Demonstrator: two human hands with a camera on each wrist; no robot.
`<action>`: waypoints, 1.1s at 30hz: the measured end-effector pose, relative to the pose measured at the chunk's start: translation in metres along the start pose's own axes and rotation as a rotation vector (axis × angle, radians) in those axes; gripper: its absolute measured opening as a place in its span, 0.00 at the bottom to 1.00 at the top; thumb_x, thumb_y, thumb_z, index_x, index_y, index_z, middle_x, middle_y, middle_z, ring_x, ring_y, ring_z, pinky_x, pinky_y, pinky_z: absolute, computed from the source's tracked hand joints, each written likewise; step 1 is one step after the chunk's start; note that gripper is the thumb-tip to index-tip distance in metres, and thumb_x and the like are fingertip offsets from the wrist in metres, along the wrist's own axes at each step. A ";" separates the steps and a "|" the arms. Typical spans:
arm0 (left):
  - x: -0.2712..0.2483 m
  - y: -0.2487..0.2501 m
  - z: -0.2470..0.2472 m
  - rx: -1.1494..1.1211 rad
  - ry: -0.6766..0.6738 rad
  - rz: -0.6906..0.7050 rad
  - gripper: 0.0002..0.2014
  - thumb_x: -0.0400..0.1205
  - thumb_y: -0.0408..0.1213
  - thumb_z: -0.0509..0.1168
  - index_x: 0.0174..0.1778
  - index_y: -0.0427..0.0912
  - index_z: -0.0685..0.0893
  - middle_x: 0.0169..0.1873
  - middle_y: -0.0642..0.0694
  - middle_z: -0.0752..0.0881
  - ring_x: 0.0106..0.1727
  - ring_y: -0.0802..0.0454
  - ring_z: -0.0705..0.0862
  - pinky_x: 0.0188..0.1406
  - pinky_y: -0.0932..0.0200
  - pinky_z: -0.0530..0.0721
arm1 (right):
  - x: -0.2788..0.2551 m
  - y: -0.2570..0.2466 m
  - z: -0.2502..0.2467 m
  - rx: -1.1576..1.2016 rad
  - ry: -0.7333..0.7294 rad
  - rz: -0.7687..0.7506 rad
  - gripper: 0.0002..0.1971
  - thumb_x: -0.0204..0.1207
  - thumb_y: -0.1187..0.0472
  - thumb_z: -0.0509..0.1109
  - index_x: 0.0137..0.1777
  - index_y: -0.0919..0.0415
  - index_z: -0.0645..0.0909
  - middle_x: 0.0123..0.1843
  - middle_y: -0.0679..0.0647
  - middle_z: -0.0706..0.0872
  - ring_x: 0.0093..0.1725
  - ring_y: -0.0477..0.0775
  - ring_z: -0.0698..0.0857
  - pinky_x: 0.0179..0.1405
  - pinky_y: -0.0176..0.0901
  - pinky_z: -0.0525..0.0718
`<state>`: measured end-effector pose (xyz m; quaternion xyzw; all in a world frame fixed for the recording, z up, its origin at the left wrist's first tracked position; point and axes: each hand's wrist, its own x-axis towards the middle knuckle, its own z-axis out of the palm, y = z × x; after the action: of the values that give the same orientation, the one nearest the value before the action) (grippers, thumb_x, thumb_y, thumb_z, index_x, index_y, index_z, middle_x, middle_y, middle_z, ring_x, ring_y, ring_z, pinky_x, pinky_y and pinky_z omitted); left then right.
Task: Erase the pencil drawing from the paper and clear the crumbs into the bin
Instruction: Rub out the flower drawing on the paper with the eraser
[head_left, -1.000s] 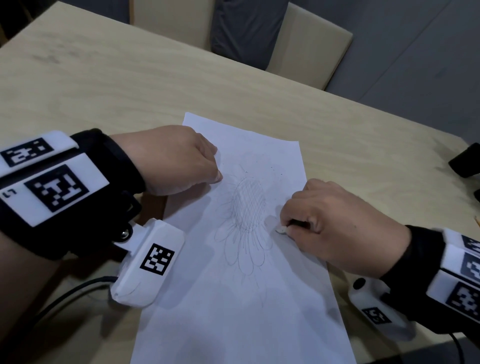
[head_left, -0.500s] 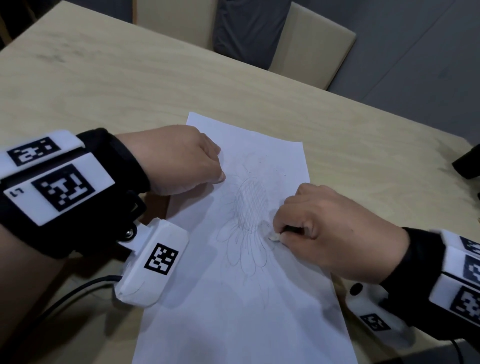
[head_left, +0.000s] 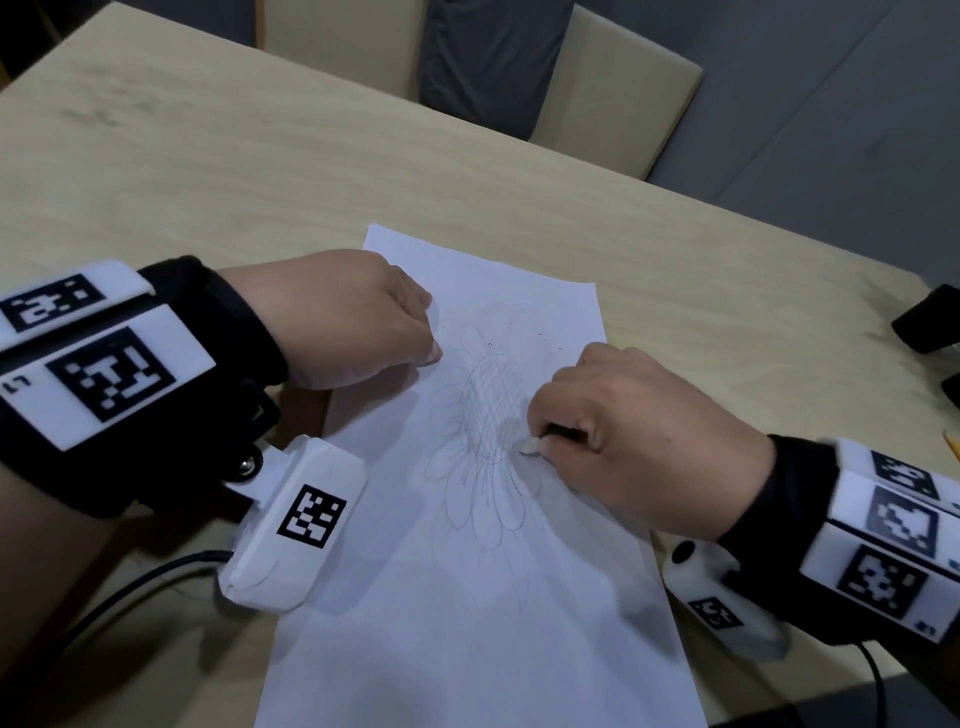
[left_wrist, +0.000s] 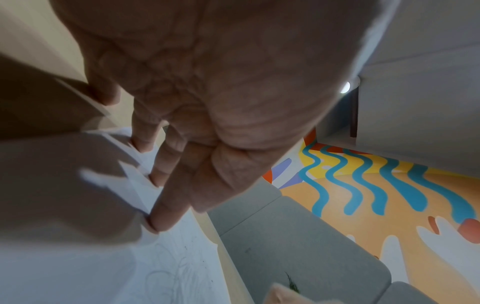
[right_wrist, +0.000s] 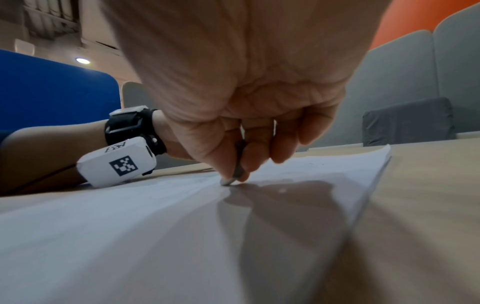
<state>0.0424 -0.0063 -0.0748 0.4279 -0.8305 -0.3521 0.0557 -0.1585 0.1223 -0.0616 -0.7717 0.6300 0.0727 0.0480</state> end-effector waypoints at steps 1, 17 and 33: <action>0.000 0.000 0.000 -0.006 0.001 -0.001 0.20 0.81 0.46 0.69 0.25 0.40 0.83 0.56 0.59 0.87 0.70 0.57 0.80 0.72 0.45 0.75 | 0.001 0.000 0.000 -0.006 0.002 -0.003 0.06 0.72 0.60 0.61 0.36 0.53 0.78 0.31 0.46 0.81 0.40 0.55 0.75 0.42 0.55 0.79; 0.001 -0.001 0.001 0.022 -0.003 -0.009 0.19 0.82 0.44 0.67 0.31 0.32 0.82 0.60 0.42 0.85 0.68 0.43 0.80 0.69 0.38 0.76 | -0.017 0.007 -0.003 -0.047 -0.097 0.035 0.06 0.71 0.60 0.59 0.36 0.53 0.77 0.32 0.47 0.80 0.41 0.54 0.75 0.43 0.53 0.78; 0.002 -0.002 0.002 0.008 0.005 0.000 0.23 0.80 0.48 0.68 0.27 0.33 0.77 0.57 0.43 0.85 0.67 0.43 0.81 0.69 0.35 0.76 | -0.017 0.012 -0.001 0.002 -0.067 0.040 0.07 0.73 0.58 0.59 0.37 0.53 0.78 0.33 0.45 0.81 0.42 0.53 0.76 0.45 0.52 0.77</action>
<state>0.0417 -0.0075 -0.0774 0.4292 -0.8318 -0.3475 0.0561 -0.1733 0.1364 -0.0571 -0.7561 0.6433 0.0991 0.0683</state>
